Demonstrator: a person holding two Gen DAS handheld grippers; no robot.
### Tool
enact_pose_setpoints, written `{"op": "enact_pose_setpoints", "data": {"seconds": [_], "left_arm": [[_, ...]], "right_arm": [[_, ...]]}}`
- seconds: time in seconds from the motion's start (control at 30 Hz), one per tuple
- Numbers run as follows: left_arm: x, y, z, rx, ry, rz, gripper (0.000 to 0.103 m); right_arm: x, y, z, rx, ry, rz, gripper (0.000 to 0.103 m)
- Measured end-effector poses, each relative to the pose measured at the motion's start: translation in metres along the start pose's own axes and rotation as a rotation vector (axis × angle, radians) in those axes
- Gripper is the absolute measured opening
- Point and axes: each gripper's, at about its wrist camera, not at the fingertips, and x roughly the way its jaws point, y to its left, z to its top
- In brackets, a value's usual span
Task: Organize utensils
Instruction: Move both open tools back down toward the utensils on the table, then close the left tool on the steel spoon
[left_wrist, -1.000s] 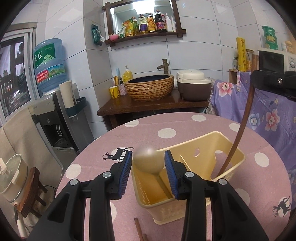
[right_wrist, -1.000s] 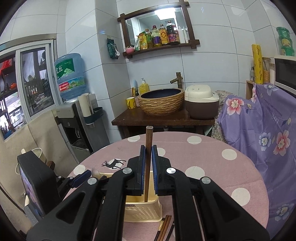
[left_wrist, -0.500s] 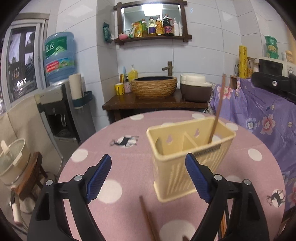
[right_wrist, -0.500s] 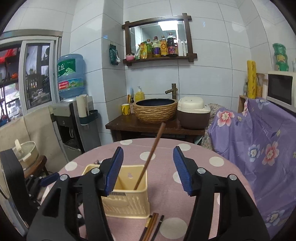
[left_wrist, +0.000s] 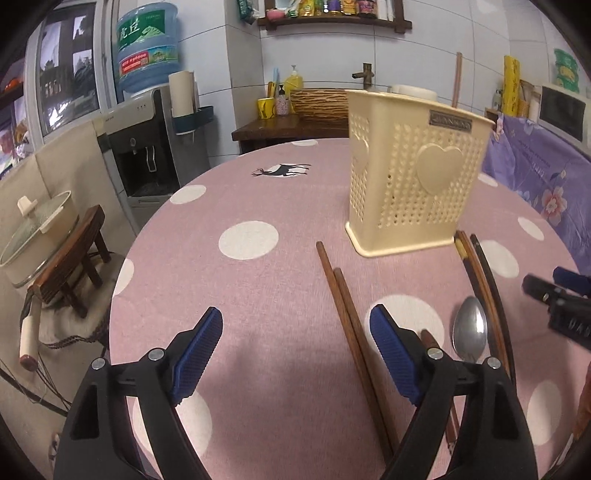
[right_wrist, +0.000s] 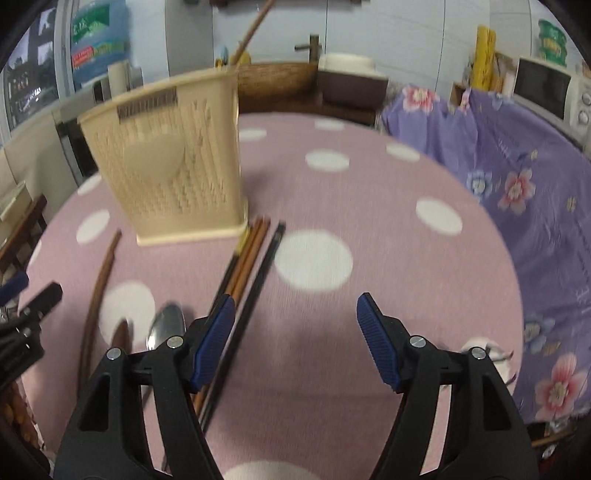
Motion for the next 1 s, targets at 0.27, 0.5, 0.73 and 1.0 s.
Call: {"op": "enact_pose_setpoints", "data": {"seconds": [0.27, 0.5, 0.73, 1.0], "left_arm": [[-0.005, -0.011, -0.002, 0.031, -0.005, -0.024, 0.081], [-0.003, -0.011, -0.005, 0.025, 0.008, -0.027, 0.081], [-0.005, -0.009, -0.007, 0.023, 0.014, -0.031, 0.081], [-0.009, -0.048, -0.001, 0.113, 0.028, -0.153, 0.077]], "right_arm": [[0.015, 0.005, -0.018, 0.019, 0.069, 0.012, 0.069], [0.016, 0.018, -0.022, -0.006, 0.086, 0.005, 0.069], [0.009, -0.011, -0.02, -0.003, 0.095, -0.064, 0.069], [0.0, -0.04, -0.023, 0.096, 0.048, -0.028, 0.069]]}}
